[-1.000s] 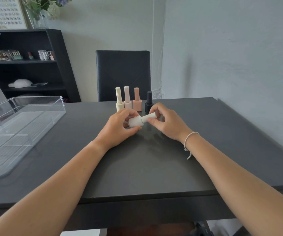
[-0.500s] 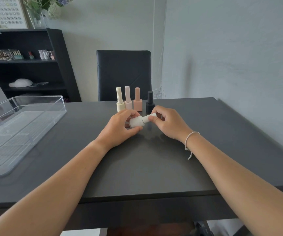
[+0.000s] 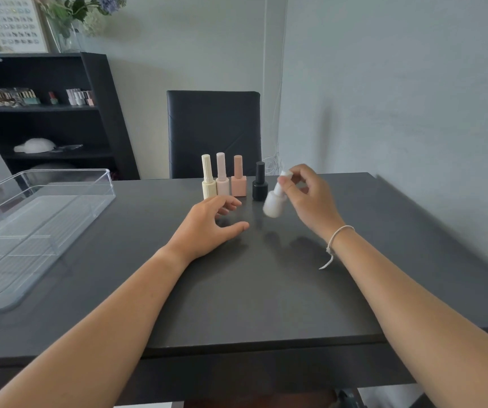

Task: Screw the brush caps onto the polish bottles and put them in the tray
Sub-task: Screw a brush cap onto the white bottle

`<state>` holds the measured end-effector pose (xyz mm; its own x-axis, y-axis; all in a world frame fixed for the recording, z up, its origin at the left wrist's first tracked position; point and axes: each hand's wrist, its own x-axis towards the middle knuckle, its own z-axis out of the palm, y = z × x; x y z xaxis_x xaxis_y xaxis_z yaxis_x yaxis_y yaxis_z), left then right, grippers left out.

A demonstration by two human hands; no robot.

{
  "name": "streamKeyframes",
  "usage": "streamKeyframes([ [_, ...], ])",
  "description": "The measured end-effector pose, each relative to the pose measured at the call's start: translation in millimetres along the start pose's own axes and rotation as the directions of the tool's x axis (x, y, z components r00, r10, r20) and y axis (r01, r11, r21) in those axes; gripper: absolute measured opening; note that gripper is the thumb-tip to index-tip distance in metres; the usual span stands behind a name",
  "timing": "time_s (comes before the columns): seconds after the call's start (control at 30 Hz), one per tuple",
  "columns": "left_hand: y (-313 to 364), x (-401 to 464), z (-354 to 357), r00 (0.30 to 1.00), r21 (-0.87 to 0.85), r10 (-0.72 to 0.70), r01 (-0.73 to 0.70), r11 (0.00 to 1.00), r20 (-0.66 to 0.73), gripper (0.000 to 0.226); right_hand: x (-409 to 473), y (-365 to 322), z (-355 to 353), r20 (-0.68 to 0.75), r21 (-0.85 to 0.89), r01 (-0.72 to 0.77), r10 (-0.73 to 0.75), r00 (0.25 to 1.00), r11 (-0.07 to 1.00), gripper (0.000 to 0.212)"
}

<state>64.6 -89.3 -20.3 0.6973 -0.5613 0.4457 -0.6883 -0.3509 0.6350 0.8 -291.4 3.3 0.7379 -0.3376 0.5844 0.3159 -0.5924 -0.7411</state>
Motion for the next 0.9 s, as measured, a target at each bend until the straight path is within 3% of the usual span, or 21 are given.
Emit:
streamKeyframes([
  [0.23,-2.5,3.0,1.7,0.994,0.163,-0.036,0.018,0.986,0.105,0.030,24.0,20.6,-7.1,-0.063,-0.120,-0.033,0.026,0.998,0.992,0.012],
  [0.6,-1.6,5.1,1.0,0.992,0.181,-0.036,0.014,0.983,0.119,0.027,42.3,33.1,8.6,-0.021,-0.196,-0.100,0.097,0.995,0.975,0.009],
  [0.9,-2.7,5.5,1.9,0.992,0.167,-0.055,0.035,0.985,0.118,0.023,41.6,32.8,9.6,0.005,-0.167,-0.137,0.140,0.990,0.976,0.023],
])
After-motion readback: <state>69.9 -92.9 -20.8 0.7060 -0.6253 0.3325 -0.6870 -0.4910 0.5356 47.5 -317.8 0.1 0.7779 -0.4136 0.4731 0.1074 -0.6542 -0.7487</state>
